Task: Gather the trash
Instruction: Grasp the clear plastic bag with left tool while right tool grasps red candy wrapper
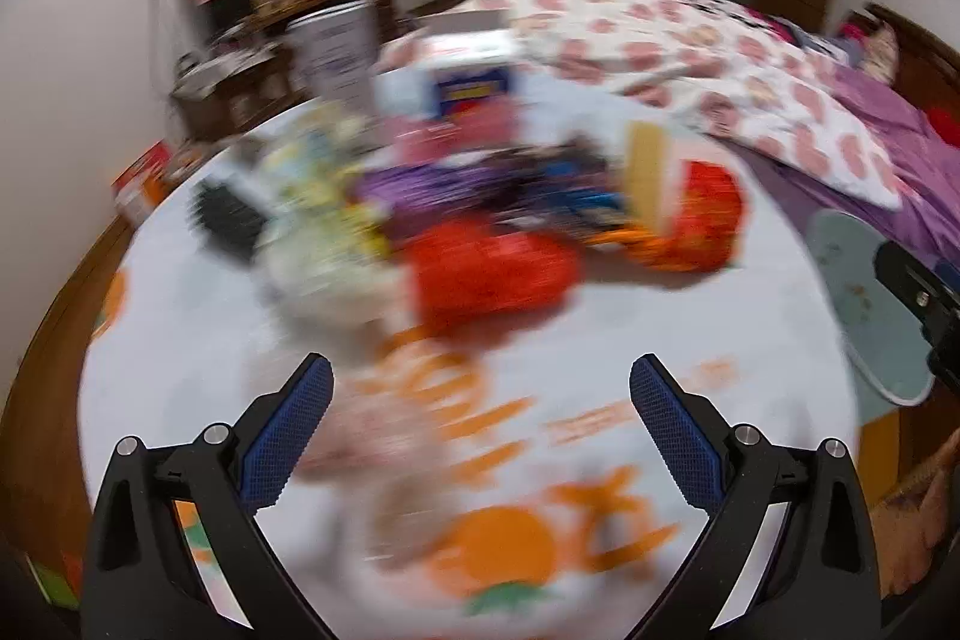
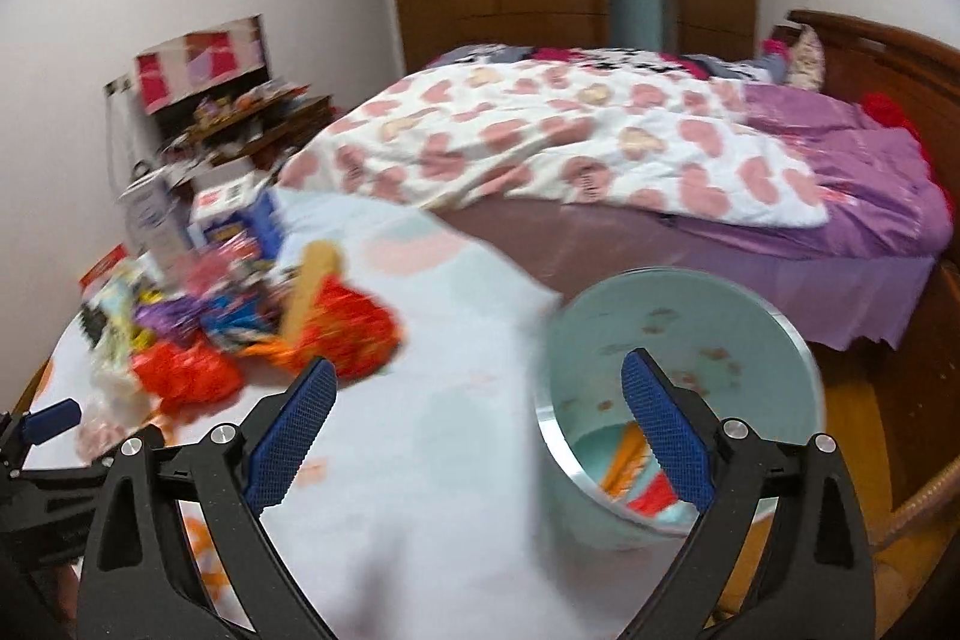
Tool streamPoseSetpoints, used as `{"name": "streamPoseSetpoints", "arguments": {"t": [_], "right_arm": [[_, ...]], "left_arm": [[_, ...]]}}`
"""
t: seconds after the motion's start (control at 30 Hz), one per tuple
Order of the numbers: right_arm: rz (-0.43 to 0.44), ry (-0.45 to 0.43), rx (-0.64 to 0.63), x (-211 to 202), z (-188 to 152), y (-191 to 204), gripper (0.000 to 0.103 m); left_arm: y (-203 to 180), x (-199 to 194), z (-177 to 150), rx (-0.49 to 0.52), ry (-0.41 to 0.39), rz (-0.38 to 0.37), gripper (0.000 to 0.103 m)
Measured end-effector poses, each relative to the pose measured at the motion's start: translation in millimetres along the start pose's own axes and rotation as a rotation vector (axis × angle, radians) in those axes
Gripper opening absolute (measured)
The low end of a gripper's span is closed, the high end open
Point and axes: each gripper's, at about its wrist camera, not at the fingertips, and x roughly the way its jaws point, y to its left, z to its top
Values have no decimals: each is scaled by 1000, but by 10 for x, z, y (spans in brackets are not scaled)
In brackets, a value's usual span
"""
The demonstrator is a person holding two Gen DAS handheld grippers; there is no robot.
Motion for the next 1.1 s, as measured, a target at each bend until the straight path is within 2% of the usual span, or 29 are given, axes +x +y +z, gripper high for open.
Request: {"name": "streamPoseSetpoints", "arguments": {"t": [0.17, 0.33, 0.47, 0.73, 0.87, 0.93, 1.0, 1.03, 1.1], "right_arm": [[63, 41, -42, 128, -74, 374, 94], [83, 64, -75, 227, -109, 617, 94], [58, 60, -88, 291, -78, 624, 94], [11, 91, 3, 720, 149, 510, 93], [18, 139, 38, 980, 181, 542, 92], [33, 176, 37, 1087, 149, 574, 77], [66, 226, 38, 1162, 87, 594, 50], [93, 246, 49, 1180, 48, 585, 48], [118, 240, 61, 1141, 27, 569, 37]], "left_arm": [[571, 82, -145, -109, 33, 74, 97], [857, 155, -199, -188, 45, 69, 97], [886, 189, -178, -199, 42, 48, 97], [960, 479, -266, -293, 121, -67, 95], [910, 459, -273, -259, 94, -65, 80], [902, 463, -276, -250, 84, -71, 65], [866, 455, -264, -231, 73, -91, 49], [846, 450, -260, -223, 70, -99, 39], [813, 432, -274, -205, 62, -114, 32]]}}
